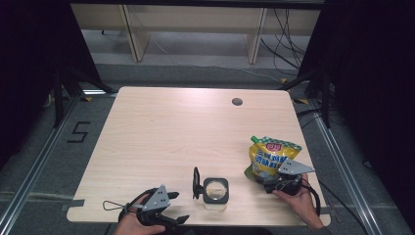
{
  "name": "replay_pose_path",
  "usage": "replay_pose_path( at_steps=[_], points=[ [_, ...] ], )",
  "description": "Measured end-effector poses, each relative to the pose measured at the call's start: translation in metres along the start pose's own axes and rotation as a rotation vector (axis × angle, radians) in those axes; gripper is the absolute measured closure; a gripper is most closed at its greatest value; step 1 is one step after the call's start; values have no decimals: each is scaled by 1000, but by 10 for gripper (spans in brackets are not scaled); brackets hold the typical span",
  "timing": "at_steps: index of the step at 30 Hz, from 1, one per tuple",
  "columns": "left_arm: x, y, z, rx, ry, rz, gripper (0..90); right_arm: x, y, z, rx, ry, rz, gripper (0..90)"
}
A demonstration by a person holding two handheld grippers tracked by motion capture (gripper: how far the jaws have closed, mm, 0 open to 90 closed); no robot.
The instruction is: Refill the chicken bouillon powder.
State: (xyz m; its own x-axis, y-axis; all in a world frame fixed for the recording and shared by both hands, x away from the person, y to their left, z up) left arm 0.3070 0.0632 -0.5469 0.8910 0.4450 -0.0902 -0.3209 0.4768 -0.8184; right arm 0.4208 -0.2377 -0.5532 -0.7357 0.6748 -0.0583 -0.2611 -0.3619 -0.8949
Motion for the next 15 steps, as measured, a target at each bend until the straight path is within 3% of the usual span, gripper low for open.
replay_pose_path(
  at_steps=[3, 4, 7, 8, 10, 11, 13, 14, 15],
  points=[
    [1, 1, 1, 10, 2, -6, 221, -1, 0, 0, 4, 10, -2, 229],
    [1, 0, 1, 7, 0, -6, 221, 1, 0, 0, 17, 5, -25, 236],
    [0, -1, 0, -14, 0, 7, 221, 2, -2, -1, 3, 17, 13, 245],
    [2, 1, 2, 14, -9, -14, 221, 2, -2, 0, 12, 26, 14, 247],
    [1, 0, 1, 0, -4, -5, 221, 2, -3, 0, 13, 34, 15, 251],
    [1, 0, 1, 0, -4, -5, 221, 5, -2, -1, 17, 18, -29, 253],
    [1, 0, 1, 2, -4, -6, 222, 7, -2, 0, 20, 19, -47, 256],
    [1, 0, 1, -2, -2, -2, 222, 6, -4, 0, 9, 38, -27, 257],
    [2, 1, 2, 11, -7, -11, 222, 8, -4, 0, 19, 28, -26, 260]
  ],
)
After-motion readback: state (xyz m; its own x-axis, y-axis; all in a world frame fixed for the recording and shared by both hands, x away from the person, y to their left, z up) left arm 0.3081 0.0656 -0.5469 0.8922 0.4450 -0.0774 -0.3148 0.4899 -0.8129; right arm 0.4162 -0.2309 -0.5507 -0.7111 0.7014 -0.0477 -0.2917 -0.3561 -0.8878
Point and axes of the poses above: each handheld gripper's, and its own axes: z roughly backward along the jaws, y roughly out of its underside, x roughly to its left, the point moved 9 cm from there along -z, roughly forward along the jaws, and after that the axes turned 2 degrees about y, right-handed, at the moved point
